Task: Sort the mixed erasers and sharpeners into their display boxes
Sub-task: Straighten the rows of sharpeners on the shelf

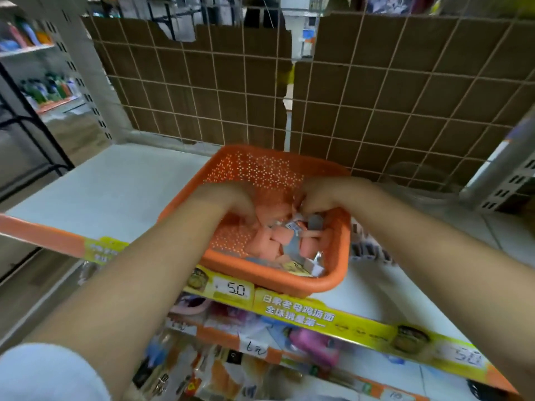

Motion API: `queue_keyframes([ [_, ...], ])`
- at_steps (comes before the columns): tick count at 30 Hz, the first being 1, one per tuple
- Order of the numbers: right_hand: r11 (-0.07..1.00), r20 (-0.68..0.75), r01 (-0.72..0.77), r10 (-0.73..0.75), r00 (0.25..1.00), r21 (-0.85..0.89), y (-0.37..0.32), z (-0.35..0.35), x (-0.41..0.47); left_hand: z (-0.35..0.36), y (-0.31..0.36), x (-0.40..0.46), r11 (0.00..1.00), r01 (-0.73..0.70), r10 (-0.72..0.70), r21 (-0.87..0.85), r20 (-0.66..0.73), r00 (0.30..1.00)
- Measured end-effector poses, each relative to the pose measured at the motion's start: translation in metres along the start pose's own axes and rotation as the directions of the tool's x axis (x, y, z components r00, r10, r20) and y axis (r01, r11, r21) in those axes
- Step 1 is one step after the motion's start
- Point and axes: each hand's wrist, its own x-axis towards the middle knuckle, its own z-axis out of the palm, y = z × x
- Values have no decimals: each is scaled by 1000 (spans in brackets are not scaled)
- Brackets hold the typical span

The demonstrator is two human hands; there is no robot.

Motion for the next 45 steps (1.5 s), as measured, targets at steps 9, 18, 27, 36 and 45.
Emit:
queue_keyframes([
  [9, 978, 51, -112, 105, 993, 176, -6, 2, 10, 5, -2, -1, 991, 63, -67, -115, -35, 997],
  [18, 992, -169, -126, 121, 978, -14, -18, 18, 15, 6, -8, -7, 964, -10, -14, -265, -87, 996],
  [27, 839, -358, 133, 77, 930, 527, 12, -5, -21, -14, -1, -38, 811, -325, 101, -487, -430, 897],
  [36, 506, -501, 407, 58, 864, 761, 39, 16, -88, 0, 27, -85, 607, -519, 59, -602, -617, 784],
  [45, 255, -788, 754, 61, 612, 606, 108, 66, -149, 34, 125, -108, 330, -613, 62, -718, -631, 773],
])
